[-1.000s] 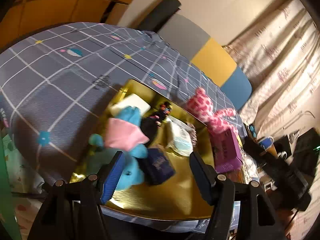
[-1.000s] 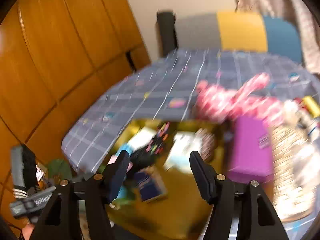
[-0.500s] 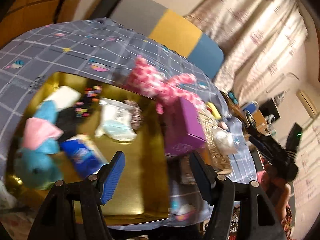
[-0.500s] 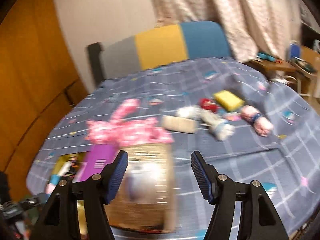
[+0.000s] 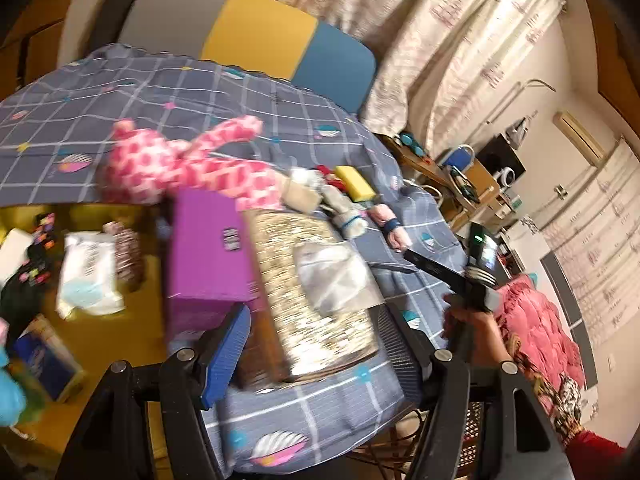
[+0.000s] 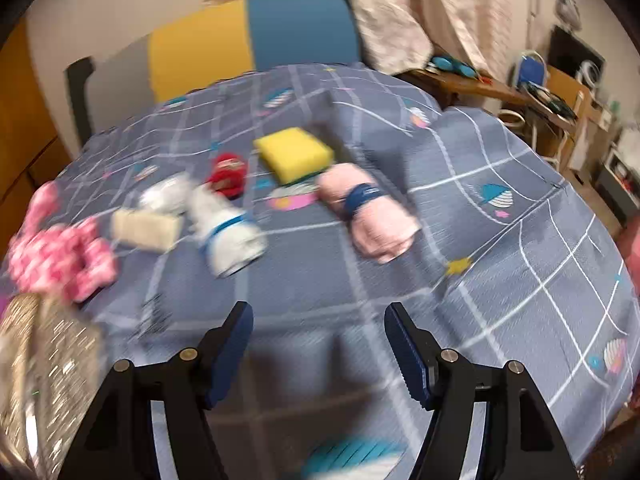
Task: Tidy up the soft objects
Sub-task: 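Move both grippers back to the pile and grasp the pink rolled towel with the right, then grasp the white knit glove with the left gripper while the right holds the pink towel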
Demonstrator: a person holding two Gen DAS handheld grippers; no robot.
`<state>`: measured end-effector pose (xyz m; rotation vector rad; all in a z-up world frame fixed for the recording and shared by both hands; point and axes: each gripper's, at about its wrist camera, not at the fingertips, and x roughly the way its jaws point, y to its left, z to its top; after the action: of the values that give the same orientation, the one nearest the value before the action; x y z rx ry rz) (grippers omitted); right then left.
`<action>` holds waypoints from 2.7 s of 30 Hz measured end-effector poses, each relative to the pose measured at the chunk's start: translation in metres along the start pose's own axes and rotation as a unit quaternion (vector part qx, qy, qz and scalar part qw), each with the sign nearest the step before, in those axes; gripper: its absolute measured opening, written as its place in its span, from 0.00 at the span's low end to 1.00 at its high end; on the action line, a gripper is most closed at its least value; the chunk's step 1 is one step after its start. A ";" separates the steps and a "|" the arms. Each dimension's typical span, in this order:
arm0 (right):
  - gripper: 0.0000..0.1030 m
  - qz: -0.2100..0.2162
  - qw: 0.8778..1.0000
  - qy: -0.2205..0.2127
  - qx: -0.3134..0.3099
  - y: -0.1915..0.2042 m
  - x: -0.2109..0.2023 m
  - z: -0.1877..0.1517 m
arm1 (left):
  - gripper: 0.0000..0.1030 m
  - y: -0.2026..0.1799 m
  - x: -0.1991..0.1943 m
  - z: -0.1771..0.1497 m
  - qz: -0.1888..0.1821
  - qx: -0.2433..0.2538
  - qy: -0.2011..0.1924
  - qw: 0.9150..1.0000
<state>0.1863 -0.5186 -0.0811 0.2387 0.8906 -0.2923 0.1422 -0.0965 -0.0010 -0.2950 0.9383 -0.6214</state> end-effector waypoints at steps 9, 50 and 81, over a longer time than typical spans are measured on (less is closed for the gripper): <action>0.70 -0.030 1.000 0.003 -0.006 -0.029 0.069 0.059 | 0.65 -0.059 0.045 0.025 -0.021 0.039 0.024 0.999; 0.38 0.110 0.984 0.037 0.134 -0.097 0.025 0.012 | 0.67 -0.129 0.356 0.112 0.175 -0.031 0.150 0.973; 0.38 0.065 0.994 -0.001 0.083 -0.090 0.016 0.015 | 0.52 -0.166 0.281 0.099 0.099 0.017 0.071 0.992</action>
<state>0.1757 -0.6097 -0.0918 0.4492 0.8455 -0.2452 0.2851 -0.4032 -0.0480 -0.1266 1.0783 -0.4796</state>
